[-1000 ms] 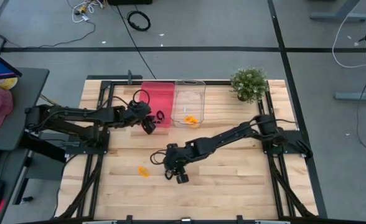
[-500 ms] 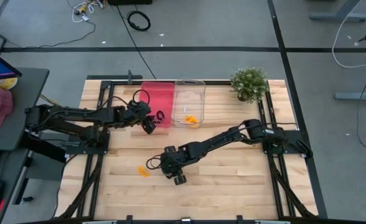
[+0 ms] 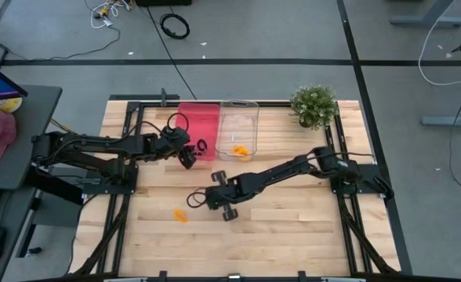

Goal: Sort spring keychains
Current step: Put the black spring keychain into the red bin

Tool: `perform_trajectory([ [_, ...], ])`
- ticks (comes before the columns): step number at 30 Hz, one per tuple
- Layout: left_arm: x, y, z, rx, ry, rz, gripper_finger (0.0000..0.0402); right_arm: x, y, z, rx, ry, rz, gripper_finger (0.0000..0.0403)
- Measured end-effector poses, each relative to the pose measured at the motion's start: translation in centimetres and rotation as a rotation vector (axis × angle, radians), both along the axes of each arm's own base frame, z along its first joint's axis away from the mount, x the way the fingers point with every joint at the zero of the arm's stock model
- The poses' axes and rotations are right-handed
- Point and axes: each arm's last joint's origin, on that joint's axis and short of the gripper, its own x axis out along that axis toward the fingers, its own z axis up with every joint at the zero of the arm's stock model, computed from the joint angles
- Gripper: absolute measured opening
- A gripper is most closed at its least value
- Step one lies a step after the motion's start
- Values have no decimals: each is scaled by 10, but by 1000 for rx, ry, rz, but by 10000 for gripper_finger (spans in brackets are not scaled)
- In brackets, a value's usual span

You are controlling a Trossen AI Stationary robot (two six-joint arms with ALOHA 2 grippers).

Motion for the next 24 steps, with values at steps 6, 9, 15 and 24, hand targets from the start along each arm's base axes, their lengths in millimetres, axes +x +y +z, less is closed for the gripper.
perform_trajectory([
  [6, 4, -7, 4, -24, -60, -43, 147, -20, 12, 53, -295, -114, -129, 4],
  [9, 11, -14, 10, -44, -146, -113, 147, -31, 22, 77, -460, -205, -202, 2],
  [15, 21, -31, 28, -55, -340, -295, 147, -55, 42, 108, -725, -314, -298, 1],
  [24, 16, -60, 51, 53, -456, -522, 154, -76, 50, 123, -891, -398, -416, 0],
])
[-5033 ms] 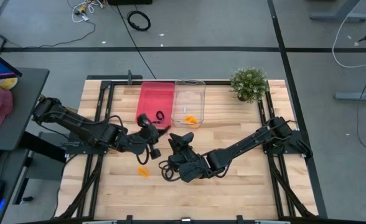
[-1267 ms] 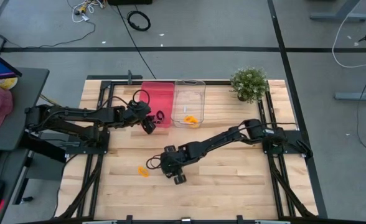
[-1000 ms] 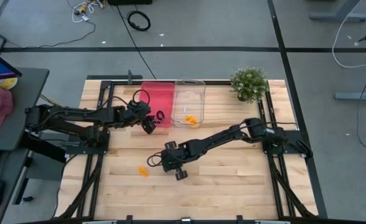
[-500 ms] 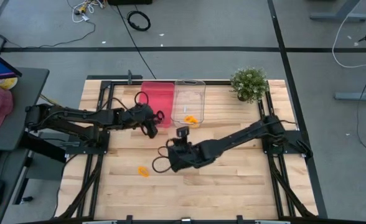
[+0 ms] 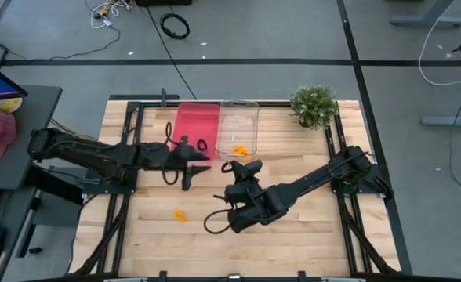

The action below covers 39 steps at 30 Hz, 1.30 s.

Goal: Sort spring keychains
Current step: Put the black spring keychain into the red bin

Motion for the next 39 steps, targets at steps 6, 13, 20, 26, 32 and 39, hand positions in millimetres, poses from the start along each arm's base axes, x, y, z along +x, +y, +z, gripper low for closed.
perform_trajectory([
  [6, 1, -16, 11, 53, -108, -72, 165, 4, -5, -3, 16, 5, -5, 0],
  [13, 1, -22, 14, 49, -145, -96, 168, 8, -5, -1, 45, -19, 4, 0],
  [20, 3, -22, 14, 22, -157, -54, 168, 12, -3, 0, 62, -29, 24, 0],
  [26, 6, -22, 13, 0, -171, -45, 168, 14, -2, -5, 55, -28, 42, 0],
  [32, 7, -24, 11, -20, -169, -46, 168, 20, 0, -12, 39, -35, 71, 0],
  [39, 7, -24, 12, -86, -177, -37, 168, 20, 0, -11, 26, -37, 66, 1],
])
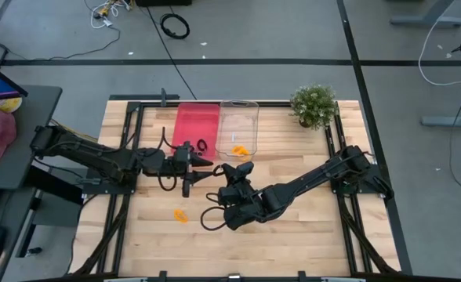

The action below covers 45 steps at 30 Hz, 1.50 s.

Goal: Sort spring keychains
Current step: Put the black spring keychain into the red bin

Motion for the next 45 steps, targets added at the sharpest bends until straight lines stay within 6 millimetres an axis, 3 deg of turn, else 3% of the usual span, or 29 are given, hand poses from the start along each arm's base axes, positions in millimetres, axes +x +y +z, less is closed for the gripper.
perform_trajectory([
  [20, 12, 1, -10, -49, 7, 16, 164, 2, 1, 2, 16, -21, 9, 3],
  [27, 13, 1, -12, -47, 13, 18, 119, 3, 1, 2, 18, -30, 10, 3],
  [34, 13, 1, -12, 10, 19, -6, 20, 3, 1, 2, 23, -36, 8, 6],
  [45, 13, 6, -15, 66, 61, 43, 17, 3, -1, 2, 30, -46, 0, 62],
])
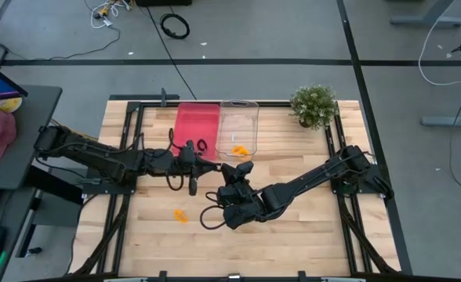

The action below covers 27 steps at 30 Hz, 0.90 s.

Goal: Sort spring keychains
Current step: Put the black spring keychain into the red bin

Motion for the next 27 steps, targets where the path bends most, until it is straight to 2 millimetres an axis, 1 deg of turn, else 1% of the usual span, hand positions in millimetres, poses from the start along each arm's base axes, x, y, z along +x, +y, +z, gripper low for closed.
perform_trajectory([
  [8, -7, 25, -21, 93, 225, 347, 19, -1, 0, -1, -8, 13, 2, 122],
  [13, -15, 38, -32, 131, 349, 512, 16, -1, -1, -1, -10, 19, -1, 145],
  [20, -26, 50, -43, 148, 478, 645, 20, -1, -1, -1, -8, 17, -1, 153],
  [23, -29, 54, -46, 153, 518, 669, 17, -1, -1, -1, -7, 17, -1, 153],
  [27, -31, 56, -47, 142, 530, 686, 20, -1, -1, -1, -7, 16, -1, 153],
])
